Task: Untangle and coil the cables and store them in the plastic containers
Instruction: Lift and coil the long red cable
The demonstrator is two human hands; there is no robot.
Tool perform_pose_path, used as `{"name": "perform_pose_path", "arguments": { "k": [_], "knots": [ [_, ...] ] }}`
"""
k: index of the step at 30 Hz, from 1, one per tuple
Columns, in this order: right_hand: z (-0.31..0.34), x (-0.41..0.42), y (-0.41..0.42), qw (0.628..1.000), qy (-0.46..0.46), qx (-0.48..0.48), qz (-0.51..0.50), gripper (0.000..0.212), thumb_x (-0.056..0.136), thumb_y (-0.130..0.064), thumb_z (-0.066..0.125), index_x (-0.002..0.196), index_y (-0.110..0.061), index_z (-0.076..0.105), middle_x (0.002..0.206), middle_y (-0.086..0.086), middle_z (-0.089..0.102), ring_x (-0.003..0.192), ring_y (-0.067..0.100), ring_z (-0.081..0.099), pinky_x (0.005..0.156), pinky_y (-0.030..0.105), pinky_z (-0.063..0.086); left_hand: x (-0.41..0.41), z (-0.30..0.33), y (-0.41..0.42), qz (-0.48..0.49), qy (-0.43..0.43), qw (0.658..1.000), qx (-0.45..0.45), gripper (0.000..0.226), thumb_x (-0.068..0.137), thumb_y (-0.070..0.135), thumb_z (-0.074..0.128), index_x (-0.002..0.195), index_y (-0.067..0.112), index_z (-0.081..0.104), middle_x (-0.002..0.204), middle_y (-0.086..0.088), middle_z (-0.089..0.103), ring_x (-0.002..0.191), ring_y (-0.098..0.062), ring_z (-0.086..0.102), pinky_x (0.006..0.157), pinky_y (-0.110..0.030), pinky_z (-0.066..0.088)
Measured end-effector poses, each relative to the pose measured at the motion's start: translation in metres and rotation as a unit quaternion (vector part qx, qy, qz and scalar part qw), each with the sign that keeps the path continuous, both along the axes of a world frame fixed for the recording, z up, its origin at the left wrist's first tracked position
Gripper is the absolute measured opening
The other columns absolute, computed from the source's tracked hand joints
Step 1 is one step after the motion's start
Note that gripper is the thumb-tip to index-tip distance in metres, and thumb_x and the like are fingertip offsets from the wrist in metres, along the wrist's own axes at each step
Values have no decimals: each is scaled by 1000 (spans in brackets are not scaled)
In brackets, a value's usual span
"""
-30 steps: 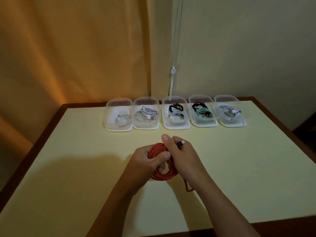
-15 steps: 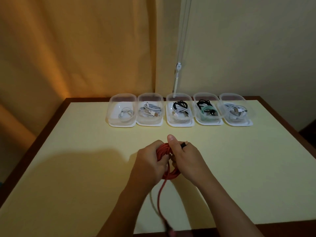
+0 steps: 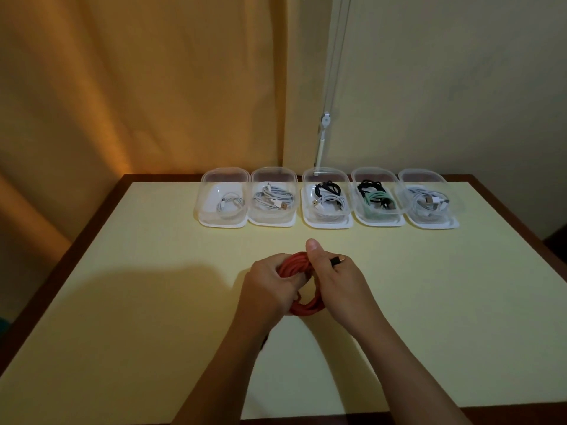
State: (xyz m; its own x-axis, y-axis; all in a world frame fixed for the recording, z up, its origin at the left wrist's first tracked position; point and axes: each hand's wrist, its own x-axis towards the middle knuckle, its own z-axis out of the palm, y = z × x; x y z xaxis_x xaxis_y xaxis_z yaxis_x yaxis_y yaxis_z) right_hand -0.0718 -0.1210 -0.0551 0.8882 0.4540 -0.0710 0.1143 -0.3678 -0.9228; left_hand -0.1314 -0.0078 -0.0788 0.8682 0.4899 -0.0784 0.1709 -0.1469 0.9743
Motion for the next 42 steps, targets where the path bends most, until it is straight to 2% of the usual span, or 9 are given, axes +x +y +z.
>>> {"name": "perform_pose_path", "arguments": {
  "k": [3, 9, 14, 17, 20, 25, 31, 38, 42],
  "knots": [
    [1, 6, -5, 1000, -1, -4, -10, 61, 102, -51, 45, 49, -21, 36, 42, -11, 35, 40, 4, 33, 43, 17, 27, -5, 7, 3, -26, -35, 990, 137, 3, 86, 23, 72, 87, 20, 70, 70, -1, 68, 64, -12, 63, 57, -13, 44],
    [0, 7, -8, 999, 34, -9, 24, 56, 100, -52, 49, 56, -19, 39, 51, -3, 38, 49, 13, 38, 55, 28, 32, -7, -6, 13, -146, -1, 952, 271, 31, 89, 49, 48, 71, 24, 49, 70, 0, 51, 76, -13, 48, 69, -32, 37],
    [7, 13, -11, 989, 131, 73, -6, 62, 101, -48, 49, 46, -22, 42, 43, -5, 37, 38, 12, 34, 41, 21, 30, -9, 3, 21, -159, -21, 982, 99, 57, 78, 63, 53, 74, 6, 51, 74, 0, 45, 72, -14, 44, 69, -28, 34],
    [8, 16, -12, 977, 166, 134, -16, 56, 102, -46, 48, 55, -17, 38, 47, -3, 30, 41, 12, 27, 41, 21, 26, -7, 8, 18, -166, -39, 984, -49, 46, 82, 50, 62, 71, 8, 49, 62, 0, 47, 59, -13, 43, 61, -27, 36],
    [3, 16, -14, 987, 112, 115, 7, 55, 102, -51, 45, 62, -14, 42, 49, -2, 35, 45, 13, 36, 52, 27, 37, -8, 11, 15, -162, -51, 975, -140, 27, 85, 34, 62, 75, 11, 51, 53, 7, 47, 48, -8, 39, 53, -18, 38],
    [-3, 17, -16, 999, 40, 20, 23, 65, 101, -58, 38, 77, -3, 61, 56, -7, 52, 57, 9, 50, 66, 32, 40, -6, 10, 17, -112, -25, 990, -84, 22, 87, 28, 69, 76, 12, 58, 45, 11, 49, 39, -2, 40, 45, -15, 34],
    [-4, 16, -15, 999, -34, 14, -19, 50, 100, -54, 42, 72, -23, 70, 65, -11, 68, 62, 1, 60, 55, 11, 40, -4, 6, 20, -95, -27, 995, 7, 21, 90, 23, 71, 72, 17, 63, 48, 13, 56, 43, 1, 44, 48, -10, 34],
    [-10, 15, -10, 995, -82, 11, -58, 50, 97, -54, 49, 79, -11, 69, 71, 7, 66, 66, 15, 57, 58, 19, 38, -8, 8, 10, -79, -49, 994, 49, 37, 100, 34, 44, 70, 12, 46, 54, 8, 39, 50, -12, 35, 50, -23, 31],
    [-12, 18, -14, 994, -88, -6, -70, 54, 97, -54, 49, 79, -7, 67, 69, 6, 65, 64, 16, 57, 62, 26, 41, -9, 10, 16, -136, -36, 989, 48, 32, 103, 13, 34, 81, 7, 56, 57, -8, 52, 51, -20, 49, 55, -28, 43]
  ]
}}
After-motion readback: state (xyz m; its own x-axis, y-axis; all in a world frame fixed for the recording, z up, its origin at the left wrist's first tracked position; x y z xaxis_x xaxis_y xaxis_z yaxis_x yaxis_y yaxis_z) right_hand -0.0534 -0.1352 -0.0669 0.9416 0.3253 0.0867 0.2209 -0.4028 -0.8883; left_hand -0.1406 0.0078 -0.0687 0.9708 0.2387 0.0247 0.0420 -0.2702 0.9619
